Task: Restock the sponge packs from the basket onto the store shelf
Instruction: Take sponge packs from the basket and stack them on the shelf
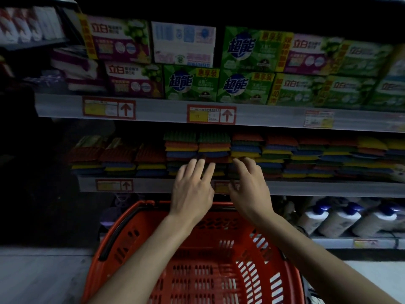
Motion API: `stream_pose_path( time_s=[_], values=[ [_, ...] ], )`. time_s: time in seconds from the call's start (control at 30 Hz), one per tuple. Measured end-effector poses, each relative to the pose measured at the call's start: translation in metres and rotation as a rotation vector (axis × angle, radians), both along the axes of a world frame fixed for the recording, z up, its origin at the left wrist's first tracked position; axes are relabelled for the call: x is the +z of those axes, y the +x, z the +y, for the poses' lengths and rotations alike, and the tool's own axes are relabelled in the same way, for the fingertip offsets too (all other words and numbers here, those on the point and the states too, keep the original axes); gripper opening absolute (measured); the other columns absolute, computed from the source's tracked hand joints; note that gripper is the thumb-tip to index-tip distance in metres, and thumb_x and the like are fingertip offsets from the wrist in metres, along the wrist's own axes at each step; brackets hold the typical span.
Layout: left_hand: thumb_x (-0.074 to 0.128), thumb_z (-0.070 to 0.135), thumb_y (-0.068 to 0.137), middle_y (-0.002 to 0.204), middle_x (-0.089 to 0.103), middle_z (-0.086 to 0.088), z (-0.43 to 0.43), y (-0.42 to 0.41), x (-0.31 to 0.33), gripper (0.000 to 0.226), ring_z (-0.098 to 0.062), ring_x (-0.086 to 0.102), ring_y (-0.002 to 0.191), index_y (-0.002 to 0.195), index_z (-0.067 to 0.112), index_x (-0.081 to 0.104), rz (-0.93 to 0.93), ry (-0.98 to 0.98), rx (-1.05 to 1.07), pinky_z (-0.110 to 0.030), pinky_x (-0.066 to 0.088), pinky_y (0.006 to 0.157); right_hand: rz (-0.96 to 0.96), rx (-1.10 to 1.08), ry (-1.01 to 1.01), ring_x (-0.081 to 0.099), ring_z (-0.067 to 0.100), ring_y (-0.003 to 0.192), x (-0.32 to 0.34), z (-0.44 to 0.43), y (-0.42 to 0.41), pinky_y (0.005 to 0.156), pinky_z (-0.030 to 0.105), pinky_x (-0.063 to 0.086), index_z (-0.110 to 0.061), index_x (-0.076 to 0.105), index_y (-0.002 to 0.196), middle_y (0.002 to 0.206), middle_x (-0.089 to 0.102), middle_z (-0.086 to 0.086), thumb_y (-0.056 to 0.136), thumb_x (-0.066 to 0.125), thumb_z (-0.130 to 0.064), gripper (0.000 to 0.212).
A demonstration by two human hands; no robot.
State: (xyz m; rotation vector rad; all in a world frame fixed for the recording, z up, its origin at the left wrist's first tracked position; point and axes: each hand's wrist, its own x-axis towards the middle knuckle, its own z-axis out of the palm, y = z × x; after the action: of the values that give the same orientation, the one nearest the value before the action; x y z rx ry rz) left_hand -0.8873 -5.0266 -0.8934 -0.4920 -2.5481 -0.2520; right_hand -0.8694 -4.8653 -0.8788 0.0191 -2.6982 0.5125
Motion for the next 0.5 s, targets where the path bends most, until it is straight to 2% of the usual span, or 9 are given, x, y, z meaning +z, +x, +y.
stream_pose_path(
  time_s=[0.13, 0.2, 0.37, 0.5],
  values=[
    [0.067, 0.026, 0.092, 0.144, 0.054, -0.015, -0.013, 0.004, 0.003, 0.056, -0.035, 0.047, 0.137, 0.145, 0.014, 0.053, 0.004, 0.032, 0.088, -0.050, 0.041, 0.113, -0.042, 0.097, 0.148, 0.029, 0.029, 0.146, 0.002, -0.017, -0.002, 0.090, 0.038, 0.056, -0.016, 0.037, 0.155, 0.158, 0.034, 0.007, 0.097, 0.061, -0.018, 0.063],
    [0.067, 0.026, 0.091, 0.144, 0.052, -0.018, -0.023, 0.005, 0.001, 0.058, -0.037, 0.046, 0.137, 0.145, 0.014, 0.052, -0.013, 0.011, 0.127, -0.053, 0.039, 0.114, -0.043, 0.126, 0.197, 0.032, 0.030, 0.143, -0.001, -0.024, -0.005, 0.090, 0.040, 0.056, -0.014, 0.038, 0.154, 0.156, 0.037, 0.009, 0.096, 0.061, -0.016, 0.062],
    [0.066, 0.025, 0.092, 0.144, 0.051, -0.019, -0.046, 0.001, -0.005, 0.057, -0.040, 0.047, 0.133, 0.146, 0.014, 0.051, -0.057, -0.055, 0.172, -0.055, 0.038, 0.112, -0.025, 0.123, 0.226, 0.043, 0.034, 0.127, -0.009, -0.034, -0.011, 0.079, 0.043, 0.058, -0.011, 0.047, 0.144, 0.140, 0.048, 0.010, 0.088, 0.065, -0.012, 0.058],
    [0.064, 0.025, 0.093, 0.143, 0.051, -0.017, -0.055, -0.003, -0.009, 0.055, -0.039, 0.047, 0.131, 0.145, 0.015, 0.051, -0.064, -0.072, 0.158, -0.054, 0.038, 0.112, -0.021, 0.118, 0.239, 0.045, 0.034, 0.125, -0.011, -0.039, -0.013, 0.083, 0.045, 0.056, -0.011, 0.048, 0.143, 0.138, 0.049, 0.011, 0.088, 0.064, -0.014, 0.058]
  ],
)
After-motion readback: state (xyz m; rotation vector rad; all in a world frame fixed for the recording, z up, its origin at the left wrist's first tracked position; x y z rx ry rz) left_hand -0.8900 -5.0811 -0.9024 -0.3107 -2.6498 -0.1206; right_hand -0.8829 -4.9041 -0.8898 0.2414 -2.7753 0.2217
